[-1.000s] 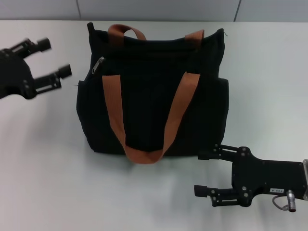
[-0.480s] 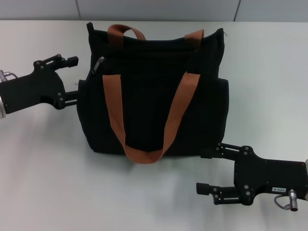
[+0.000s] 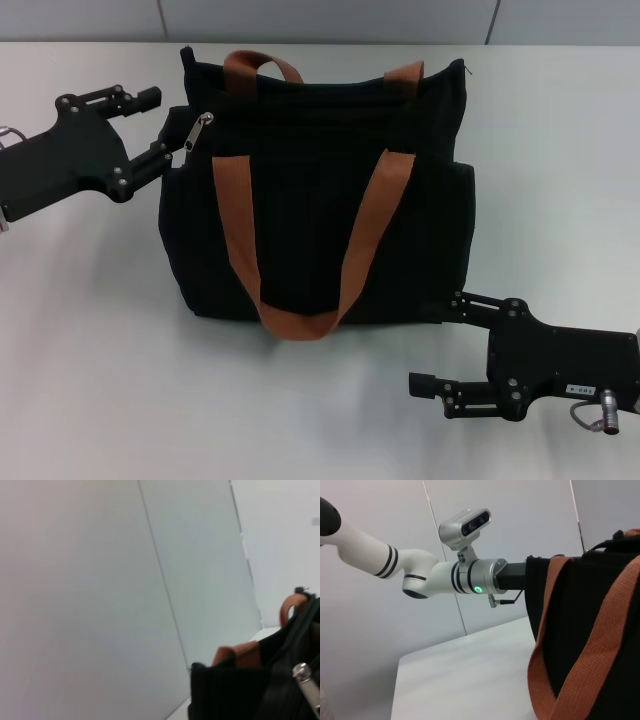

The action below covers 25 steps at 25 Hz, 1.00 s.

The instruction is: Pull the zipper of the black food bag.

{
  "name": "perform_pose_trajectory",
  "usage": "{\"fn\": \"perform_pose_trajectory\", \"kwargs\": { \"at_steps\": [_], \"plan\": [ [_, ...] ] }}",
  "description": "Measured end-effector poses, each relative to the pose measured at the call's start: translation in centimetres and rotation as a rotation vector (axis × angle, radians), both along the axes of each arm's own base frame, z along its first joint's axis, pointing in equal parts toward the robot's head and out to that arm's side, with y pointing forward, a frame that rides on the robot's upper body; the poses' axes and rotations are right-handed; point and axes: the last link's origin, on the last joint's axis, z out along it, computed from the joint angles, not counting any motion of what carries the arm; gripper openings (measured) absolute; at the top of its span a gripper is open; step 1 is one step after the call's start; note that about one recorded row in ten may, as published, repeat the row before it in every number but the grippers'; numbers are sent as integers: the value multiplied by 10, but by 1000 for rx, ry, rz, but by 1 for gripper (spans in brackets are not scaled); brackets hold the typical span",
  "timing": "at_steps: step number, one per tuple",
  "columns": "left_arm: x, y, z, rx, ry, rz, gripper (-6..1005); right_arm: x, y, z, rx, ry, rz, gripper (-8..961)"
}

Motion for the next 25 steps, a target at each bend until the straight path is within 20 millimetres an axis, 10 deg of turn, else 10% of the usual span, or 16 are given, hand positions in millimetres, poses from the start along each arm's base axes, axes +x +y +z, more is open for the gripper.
{"fn": "perform_pose_trajectory", "kwargs": {
  "at_steps": [10,18,25],
  "plan": [
    [2,-12,3,-27,-34,-48,242,-7,1,4,0,50,13,830],
    [4,-22,3,-9,-70,-75,55,-40,1,32,-73,340,-2,830],
    [9,-23,2,42,-113,-92,24,-67,44,61,-210,476,-206,830]
  ]
}}
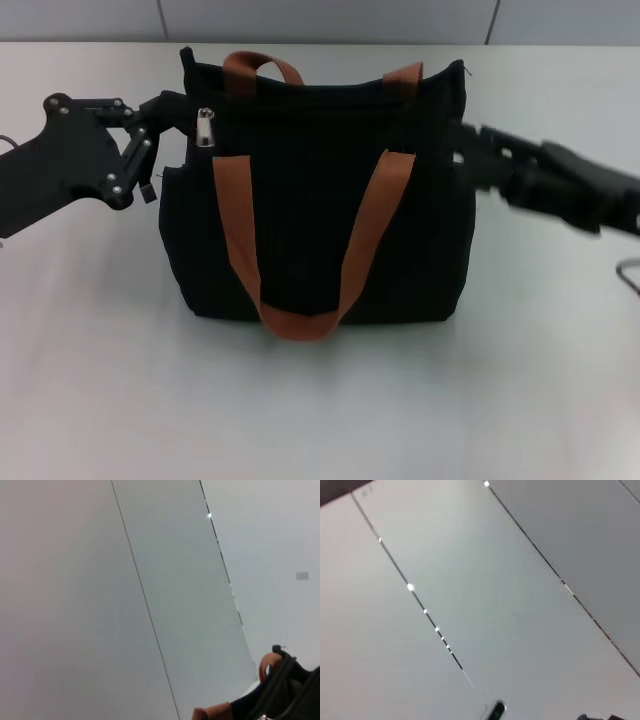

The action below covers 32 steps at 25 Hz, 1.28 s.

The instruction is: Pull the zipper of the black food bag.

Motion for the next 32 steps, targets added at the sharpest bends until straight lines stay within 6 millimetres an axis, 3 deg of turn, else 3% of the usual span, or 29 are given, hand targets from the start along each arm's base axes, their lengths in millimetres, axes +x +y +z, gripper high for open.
{"fn": "perform_pose_trajectory", "kwargs": {
  "at_steps": [9,14,26,32],
  "plan": [
    [5,0,-6,7,0,-20,24,-56,64,-5,-190,-159,-44,830],
    [5,0,-6,8,0,-21,24,-81,84,-9,-243,-251,-50,829],
    [5,2,-5,7,2,-14,24,-118,104,-32,-294,-432,-75,829],
    [5,3,-5,8,3,-13,25,-129,105,-43,-324,-485,-79,734]
  ]
}}
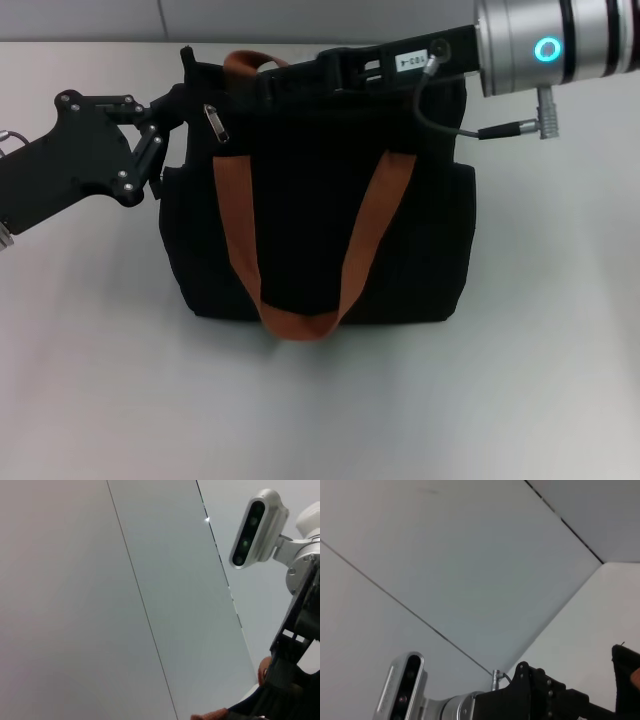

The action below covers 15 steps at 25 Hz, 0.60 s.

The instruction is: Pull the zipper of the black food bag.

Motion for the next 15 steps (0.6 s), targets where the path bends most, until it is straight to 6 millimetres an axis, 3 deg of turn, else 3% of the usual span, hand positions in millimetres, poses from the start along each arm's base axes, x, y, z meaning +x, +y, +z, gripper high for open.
{"fn": "perform_pose_trajectory", "kwargs": {
  "at_steps": [5,15],
  "plan": [
    [0,1,1,1,2,1,25,-6,3,-3,-10,-33,-6,643],
    [2,3,1,-10,-3,0,25,-16,3,-14,-15,-85,14,644]
  ]
}}
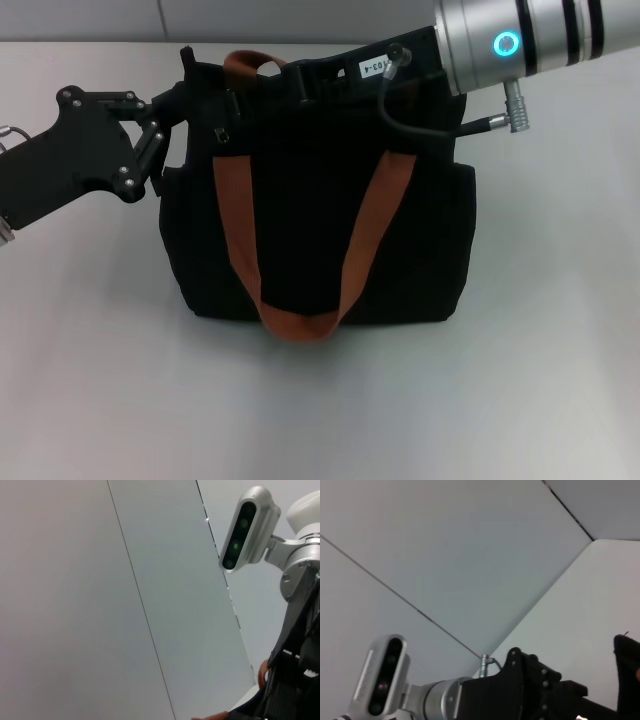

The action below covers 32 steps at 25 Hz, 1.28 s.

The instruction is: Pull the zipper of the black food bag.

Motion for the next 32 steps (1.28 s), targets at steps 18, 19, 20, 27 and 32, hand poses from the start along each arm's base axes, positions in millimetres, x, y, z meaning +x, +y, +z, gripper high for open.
{"fn": "perform_pose_trajectory", "kwargs": {
  "at_steps": [18,19,20,27,32],
  "plan": [
    [7,6,0,-29,-28,3,25,-12,0,-14,0,-49,14,641],
    [7,6,0,-30,-30,4,25,-12,0,-15,-3,-55,13,640],
    [7,6,0,-30,-31,5,25,-12,0,-15,-4,-60,11,639],
    [6,5,1,-30,-35,5,25,-9,0,-14,3,-57,2,640],
    [6,4,1,-31,-38,5,25,-13,-1,-17,-3,-68,4,619]
  ]
}}
